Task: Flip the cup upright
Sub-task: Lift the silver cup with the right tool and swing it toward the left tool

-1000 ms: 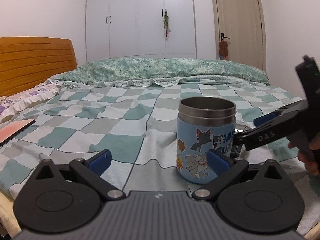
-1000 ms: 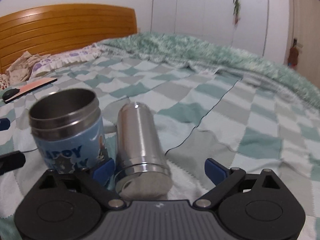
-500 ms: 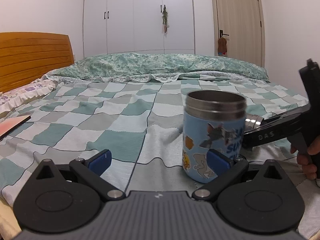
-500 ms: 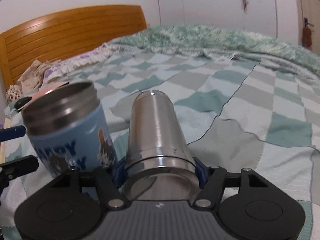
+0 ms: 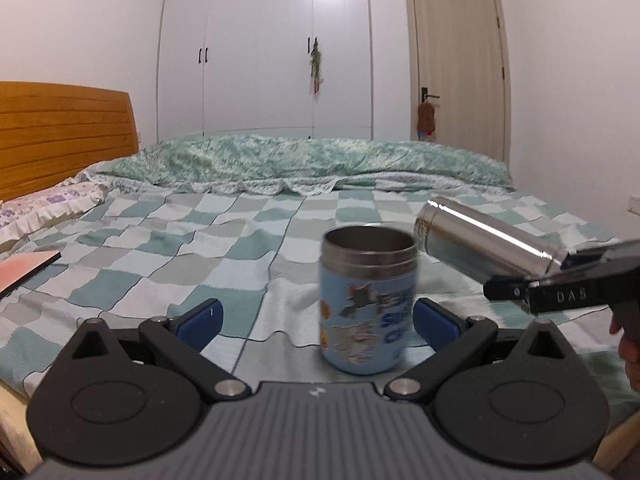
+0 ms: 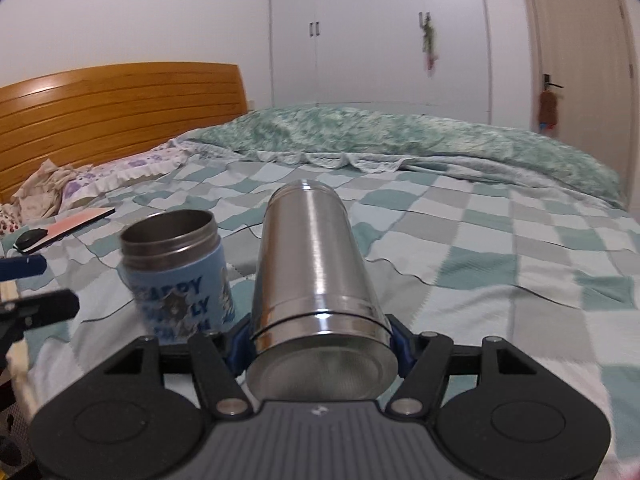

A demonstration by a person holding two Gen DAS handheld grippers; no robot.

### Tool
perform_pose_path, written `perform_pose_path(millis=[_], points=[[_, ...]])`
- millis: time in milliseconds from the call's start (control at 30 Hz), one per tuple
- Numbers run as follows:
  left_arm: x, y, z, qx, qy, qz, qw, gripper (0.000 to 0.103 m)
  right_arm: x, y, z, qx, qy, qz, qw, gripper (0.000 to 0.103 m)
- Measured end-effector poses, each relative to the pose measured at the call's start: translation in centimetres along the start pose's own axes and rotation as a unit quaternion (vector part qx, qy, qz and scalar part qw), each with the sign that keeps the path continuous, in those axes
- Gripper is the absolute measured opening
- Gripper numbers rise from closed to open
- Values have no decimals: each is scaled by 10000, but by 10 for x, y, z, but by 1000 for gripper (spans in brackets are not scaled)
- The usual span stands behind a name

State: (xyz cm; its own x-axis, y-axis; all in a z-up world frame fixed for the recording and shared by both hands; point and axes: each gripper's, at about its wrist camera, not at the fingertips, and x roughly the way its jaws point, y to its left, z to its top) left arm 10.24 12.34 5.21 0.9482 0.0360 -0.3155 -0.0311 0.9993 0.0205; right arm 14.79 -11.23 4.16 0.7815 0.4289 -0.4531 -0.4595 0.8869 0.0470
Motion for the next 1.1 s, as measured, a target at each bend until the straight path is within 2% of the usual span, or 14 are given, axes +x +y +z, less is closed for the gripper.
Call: perform_pose_path(millis=[267, 433, 700, 833, 1033, 1100], points=[[-41, -34, -4, 17, -81, -245, 9997, 103, -68, 13, -37, 237, 15, -417, 9988, 65], [-56, -56, -11, 59, -37, -375, 9993, 103, -92, 20, -60, 360, 114, -597, 9975, 65], [-67, -76, -24, 160, 134, -361, 9991, 103, -90, 28, -91, 701, 446, -833, 9931, 65], [-70, -78, -29, 214, 216, -289, 9991, 103, -81, 36, -97, 660, 568, -951, 9916, 65], [-73, -78, -31, 271, 271, -156, 9991, 103, -81, 39, -95, 619, 624, -834, 9926, 66], [-74, -78, -30, 284, 282, -113, 9991, 103, -83, 36, -93, 658, 618, -697, 9935, 69]])
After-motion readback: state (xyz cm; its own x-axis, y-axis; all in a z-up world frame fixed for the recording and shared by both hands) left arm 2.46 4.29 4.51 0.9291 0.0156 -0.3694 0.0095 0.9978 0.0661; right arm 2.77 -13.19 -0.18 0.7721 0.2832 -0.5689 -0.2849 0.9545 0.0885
